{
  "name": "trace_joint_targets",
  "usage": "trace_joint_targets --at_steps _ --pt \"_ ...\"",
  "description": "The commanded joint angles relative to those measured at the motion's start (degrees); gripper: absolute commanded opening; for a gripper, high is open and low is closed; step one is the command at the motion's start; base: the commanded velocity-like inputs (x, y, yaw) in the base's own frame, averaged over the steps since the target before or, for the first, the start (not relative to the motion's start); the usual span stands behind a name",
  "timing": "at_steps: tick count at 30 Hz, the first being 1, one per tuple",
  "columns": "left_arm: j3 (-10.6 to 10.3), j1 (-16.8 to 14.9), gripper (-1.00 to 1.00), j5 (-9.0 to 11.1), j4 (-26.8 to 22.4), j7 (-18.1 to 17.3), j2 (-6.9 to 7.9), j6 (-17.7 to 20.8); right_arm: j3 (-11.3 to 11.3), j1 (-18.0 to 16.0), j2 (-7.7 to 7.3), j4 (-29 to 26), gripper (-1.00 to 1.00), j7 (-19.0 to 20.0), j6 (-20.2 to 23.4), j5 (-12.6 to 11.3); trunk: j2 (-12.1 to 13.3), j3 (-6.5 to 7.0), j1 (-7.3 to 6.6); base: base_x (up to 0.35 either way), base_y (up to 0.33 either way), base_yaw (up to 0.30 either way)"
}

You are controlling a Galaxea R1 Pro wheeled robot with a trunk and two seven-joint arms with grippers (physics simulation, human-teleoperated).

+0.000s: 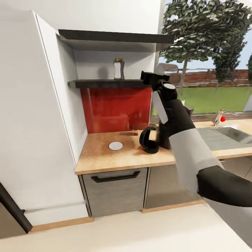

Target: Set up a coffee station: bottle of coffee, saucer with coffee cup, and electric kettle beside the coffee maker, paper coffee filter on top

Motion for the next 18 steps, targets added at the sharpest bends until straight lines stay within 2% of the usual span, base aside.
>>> trace_joint_targets --at_steps 1,4,7,11,18 --pt "0.4 0.0 1.0 -0.2 -0.1 0.1 -0.02 -0.1 0.1 -3.0 0.0 3.9 1.0 -0.5 0.2 -0.6 -0.1 -0.13 0.04 0.0 0.0 0.0" --pt "0.5 0.0 1.0 0.0 -0.1 0.1 -0.04 -0.1 0.1 -10.1 0.0 13.9 1.0 -0.5 0.2 -0.7 -0.1 -0.13 0.04 0.0 0.0 0.0" --pt "0.4 0.0 1.0 0.0 -0.1 0.1 -0.1 -0.1 0.0 -14.1 0.0 18.5 1.0 -0.5 0.2 -0.7 -0.1 -0.13 0.04 0.0 0.0 0.0" --pt "0.4 0.0 1.0 0.0 0.0 0.2 -0.16 0.0 0.0 -15.8 0.0 20.1 1.0 -2.0 0.2 -0.7 -0.1 -0.13 0.04 0.0 0.0 0.0" --pt "0.4 0.0 1.0 0.0 0.0 0.3 -0.14 0.6 0.0 -16.1 0.0 19.8 1.0 -2.4 0.1 -0.8 -0.1 -0.13 0.04 0.0 0.0 0.0"
